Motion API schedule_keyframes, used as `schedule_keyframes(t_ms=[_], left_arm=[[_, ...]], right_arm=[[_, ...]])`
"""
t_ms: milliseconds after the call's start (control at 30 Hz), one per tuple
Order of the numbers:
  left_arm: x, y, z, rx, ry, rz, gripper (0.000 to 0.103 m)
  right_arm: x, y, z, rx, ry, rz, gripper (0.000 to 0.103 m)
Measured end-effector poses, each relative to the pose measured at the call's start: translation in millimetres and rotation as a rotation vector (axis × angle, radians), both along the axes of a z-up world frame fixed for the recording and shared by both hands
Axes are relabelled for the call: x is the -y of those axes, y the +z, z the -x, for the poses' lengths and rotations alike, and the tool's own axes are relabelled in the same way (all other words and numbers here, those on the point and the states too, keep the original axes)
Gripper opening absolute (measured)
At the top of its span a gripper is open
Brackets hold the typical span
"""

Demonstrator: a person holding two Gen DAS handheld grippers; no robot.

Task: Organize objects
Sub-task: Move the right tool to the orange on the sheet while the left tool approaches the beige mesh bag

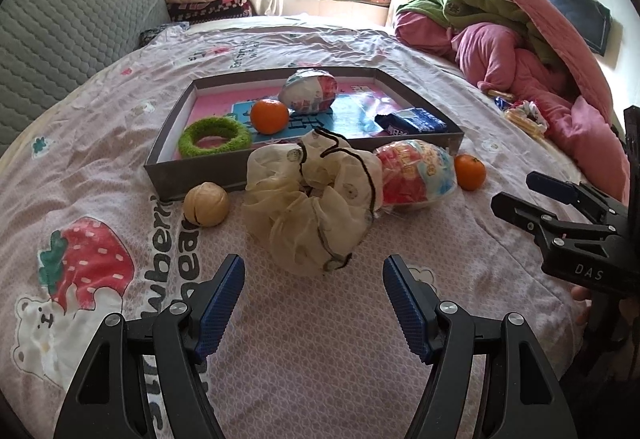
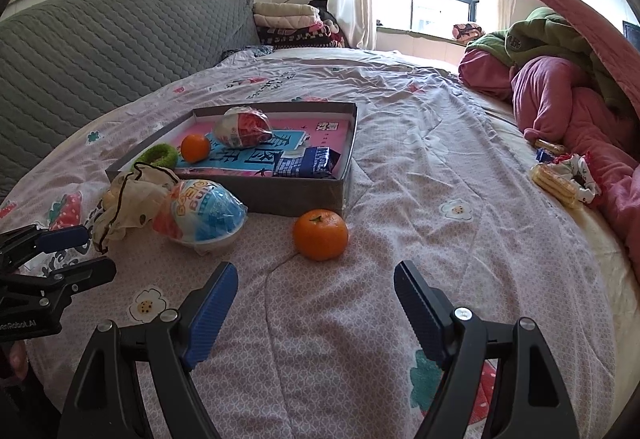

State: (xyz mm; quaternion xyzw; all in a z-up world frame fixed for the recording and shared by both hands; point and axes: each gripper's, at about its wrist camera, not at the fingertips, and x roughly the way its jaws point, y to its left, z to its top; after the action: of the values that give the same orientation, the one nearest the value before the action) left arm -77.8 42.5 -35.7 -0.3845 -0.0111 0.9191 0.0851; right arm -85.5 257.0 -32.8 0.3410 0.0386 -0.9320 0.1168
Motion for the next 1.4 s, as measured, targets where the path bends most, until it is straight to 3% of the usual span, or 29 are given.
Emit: schedule_keyframes(t_ms=[900,1400], left_arm=[[11,-4,47,-0.005,0.024,-0.057,0.073],[15,-2,70,-0.001,0.047,-0.07,0.073]], right_arm=[[10,-18,22,0.054,-0.003,-0.063,0.08],[8,-21,54,0.128,0.01,-0.034,0.08]])
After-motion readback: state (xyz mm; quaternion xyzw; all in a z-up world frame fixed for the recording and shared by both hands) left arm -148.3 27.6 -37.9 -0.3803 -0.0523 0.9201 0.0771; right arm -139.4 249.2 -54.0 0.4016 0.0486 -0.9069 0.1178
